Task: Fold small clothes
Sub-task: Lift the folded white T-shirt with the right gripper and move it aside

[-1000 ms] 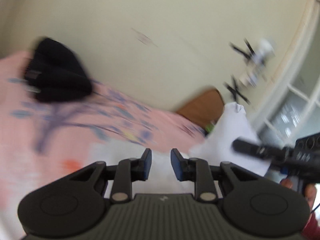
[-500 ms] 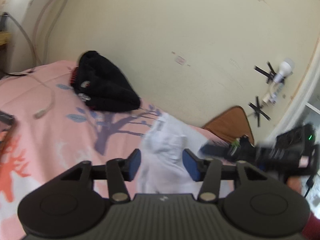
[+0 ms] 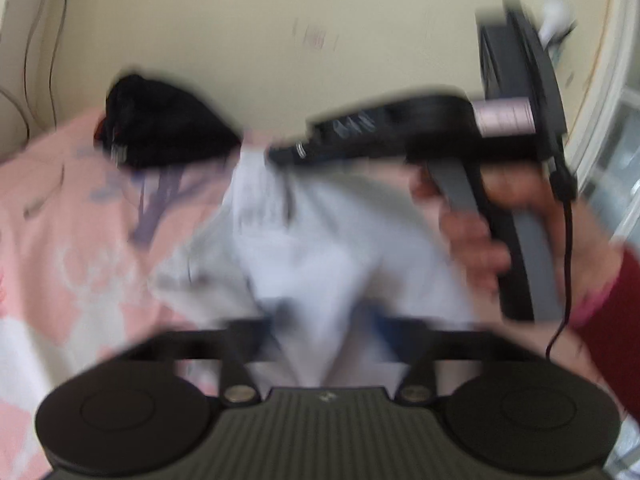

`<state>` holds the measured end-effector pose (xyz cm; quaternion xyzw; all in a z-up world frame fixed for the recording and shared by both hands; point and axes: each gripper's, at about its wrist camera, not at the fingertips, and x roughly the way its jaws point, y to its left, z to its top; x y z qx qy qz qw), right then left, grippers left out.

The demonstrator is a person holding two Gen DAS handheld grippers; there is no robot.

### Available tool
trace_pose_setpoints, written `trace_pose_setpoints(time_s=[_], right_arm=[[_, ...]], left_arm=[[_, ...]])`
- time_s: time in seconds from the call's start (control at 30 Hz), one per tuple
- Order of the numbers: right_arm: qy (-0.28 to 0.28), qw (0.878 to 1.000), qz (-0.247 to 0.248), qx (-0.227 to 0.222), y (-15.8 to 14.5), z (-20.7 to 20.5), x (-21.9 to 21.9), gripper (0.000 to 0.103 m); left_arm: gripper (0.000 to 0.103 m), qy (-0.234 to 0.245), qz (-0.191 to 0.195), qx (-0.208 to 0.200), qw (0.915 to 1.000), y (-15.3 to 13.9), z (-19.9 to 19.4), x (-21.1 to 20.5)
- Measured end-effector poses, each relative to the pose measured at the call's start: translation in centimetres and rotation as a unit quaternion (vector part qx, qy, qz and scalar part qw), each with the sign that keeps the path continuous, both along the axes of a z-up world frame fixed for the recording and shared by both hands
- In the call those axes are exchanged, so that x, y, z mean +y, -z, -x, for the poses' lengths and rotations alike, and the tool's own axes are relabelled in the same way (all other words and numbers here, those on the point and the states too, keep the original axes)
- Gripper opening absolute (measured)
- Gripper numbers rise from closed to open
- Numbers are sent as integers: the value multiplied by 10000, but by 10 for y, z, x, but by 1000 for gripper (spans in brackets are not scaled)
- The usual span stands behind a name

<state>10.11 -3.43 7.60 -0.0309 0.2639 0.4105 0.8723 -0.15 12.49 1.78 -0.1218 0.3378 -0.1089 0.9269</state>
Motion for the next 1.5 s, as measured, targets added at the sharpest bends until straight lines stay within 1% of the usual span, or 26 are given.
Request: trace_pose_setpoints(time_s=[0.07,0.1,0.17,0.23,0.3,0.33,0.4,0.43,0.47,0.53,0.63,0.7,0.8,0.83,0.87,0.93,1.0,1.03,1.07,1.13,1.17,1.23,1.33,1.4,1.47,1.5], right_arm=[[153,9971,681,-296,19,-11,16,24],[209,9964,801,-196,31,-20,16,24],[258,9985,478,26,38,-29,4,24],[269,9990,318,139,38,-31,-5,24],[235,9991,342,54,38,-27,-7,24],[237,9990,370,36,37,-26,-8,24],[239,9985,490,-15,36,-25,-5,24],[231,9981,567,-65,35,-22,-2,24],[224,9978,618,-102,34,-20,-1,24],[212,9974,672,-130,33,-17,-1,24],[248,9979,593,-81,34,-18,-4,24],[280,9988,407,-63,31,-14,-11,25],[390,9989,44,-242,21,2,-32,31],[484,9981,-38,-380,19,10,-41,39],[626,9965,-97,-546,17,18,-50,44],[987,9911,-191,-878,16,32,-69,67],[1097,9901,-243,-846,21,34,-82,70],[1046,9922,-190,-646,27,30,-84,68],[1021,9931,-77,-566,33,26,-83,64],[1100,9906,168,-795,37,27,-79,42],[1158,9903,89,-763,34,26,-81,35],[1230,9900,-160,-668,24,27,-91,11],[1399,9862,-290,-835,17,42,-108,3],[1542,9840,-57,-892,24,46,-110,3],[1685,9833,297,-620,46,32,-106,3],[1779,9819,493,-420,61,23,-103,3]], left_arm=[[6,-171,416,200,9988,8,-1,15],[6,-235,682,189,9972,7,5,25],[6,-373,977,95,9945,6,21,42],[6,-517,1196,226,9912,11,30,56],[7,-548,1320,436,9888,16,32,64],[12,-584,1277,461,9890,15,31,67],[16,-662,1137,306,9908,6,32,73],[35,-764,1021,181,9917,-2,32,75],[60,-912,853,10,9922,-11,33,76],[81,-1129,492,-358,9917,-26,31,73],[95,-973,241,-523,9936,-33,9,63],[94,-868,138,-330,9956,-27,-13,54],[86,-672,66,-98,9977,-12,-38,43],[76,-622,100,12,9980,-7,-43,43],[63,-579,177,138,9981,-2,-48,43],[55,-566,385,333,9971,10,-54,45],[41,-518,491,307,9970,11,-54,46],[31,-429,608,333,9967,11,-55,45],[28,-398,655,338,9965,9,-55,44],[24,-384,602,293,9970,2,-51,40],[23,-350,673,260,9968,-2,-49,39],[22,-211,998,160,9947,-10,-41,41],[22,-86,1434,106,9896,-12,-35,45],[22,-244,1341,368,9900,3,-45,46],[31,-464,1209,476,9904,21,-55,49],[31,-431,1356,473,9887,24,-56,54]])
